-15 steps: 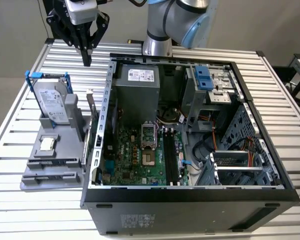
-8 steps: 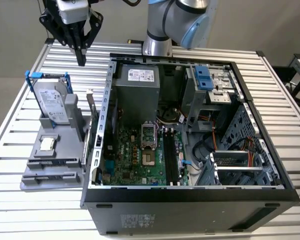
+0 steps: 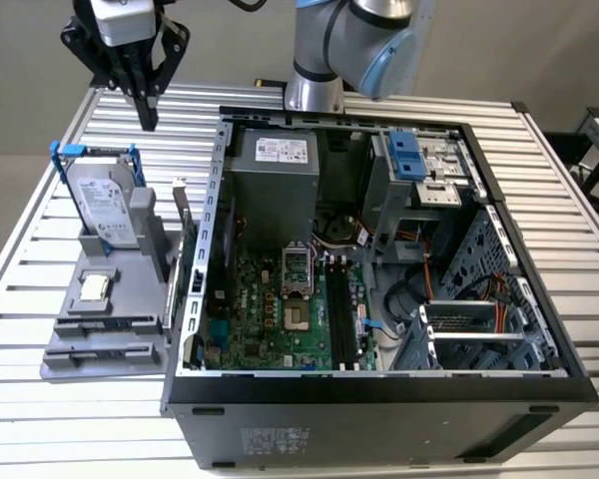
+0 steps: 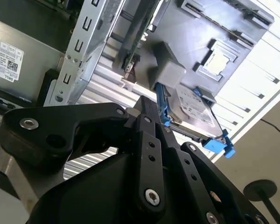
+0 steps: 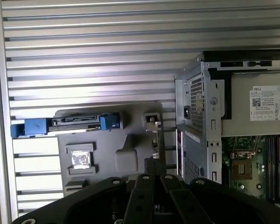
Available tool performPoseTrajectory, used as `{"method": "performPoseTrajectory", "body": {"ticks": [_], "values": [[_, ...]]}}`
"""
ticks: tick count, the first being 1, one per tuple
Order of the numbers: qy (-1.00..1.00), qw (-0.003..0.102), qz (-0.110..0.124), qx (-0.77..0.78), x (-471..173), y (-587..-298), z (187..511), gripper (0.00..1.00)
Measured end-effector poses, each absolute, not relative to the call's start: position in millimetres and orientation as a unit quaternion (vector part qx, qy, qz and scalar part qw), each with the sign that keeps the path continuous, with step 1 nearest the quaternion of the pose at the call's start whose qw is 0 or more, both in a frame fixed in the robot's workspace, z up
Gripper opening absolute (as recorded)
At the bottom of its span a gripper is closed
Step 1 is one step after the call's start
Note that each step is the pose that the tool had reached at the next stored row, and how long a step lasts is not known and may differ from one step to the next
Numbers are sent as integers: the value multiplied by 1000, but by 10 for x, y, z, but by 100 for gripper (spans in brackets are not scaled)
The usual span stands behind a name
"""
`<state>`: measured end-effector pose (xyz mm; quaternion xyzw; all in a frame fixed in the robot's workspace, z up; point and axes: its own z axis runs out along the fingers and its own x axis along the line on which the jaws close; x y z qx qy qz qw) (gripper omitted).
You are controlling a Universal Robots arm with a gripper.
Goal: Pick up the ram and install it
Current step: 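Reach for the ram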
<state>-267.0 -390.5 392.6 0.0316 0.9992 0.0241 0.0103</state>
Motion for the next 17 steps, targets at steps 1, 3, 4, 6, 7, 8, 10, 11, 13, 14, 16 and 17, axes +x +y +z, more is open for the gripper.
{"method": "performPoseTrajectory", "body": {"ticks": [1,3,4,6,7,8,10,11,13,14,16,17], "values": [[999,10,24,32,-2690,-3903,3926,0],[999,10,24,31,-2726,-3901,3926,0],[999,10,24,31,-2746,-3900,3926,0],[999,10,24,31,-2782,-3897,3926,0],[999,10,24,31,-2800,-3896,3926,0],[999,10,24,31,-2818,-3895,3926,0],[999,10,24,31,-2855,-3893,3926,0],[999,10,24,31,-2874,-3892,3926,0],[999,10,24,30,-2912,-3889,3926,0],[999,10,24,30,-2930,-3888,3926,0],[999,10,24,30,-2967,-3885,3926,0],[999,10,24,30,-2986,-3883,3926,0]]}}
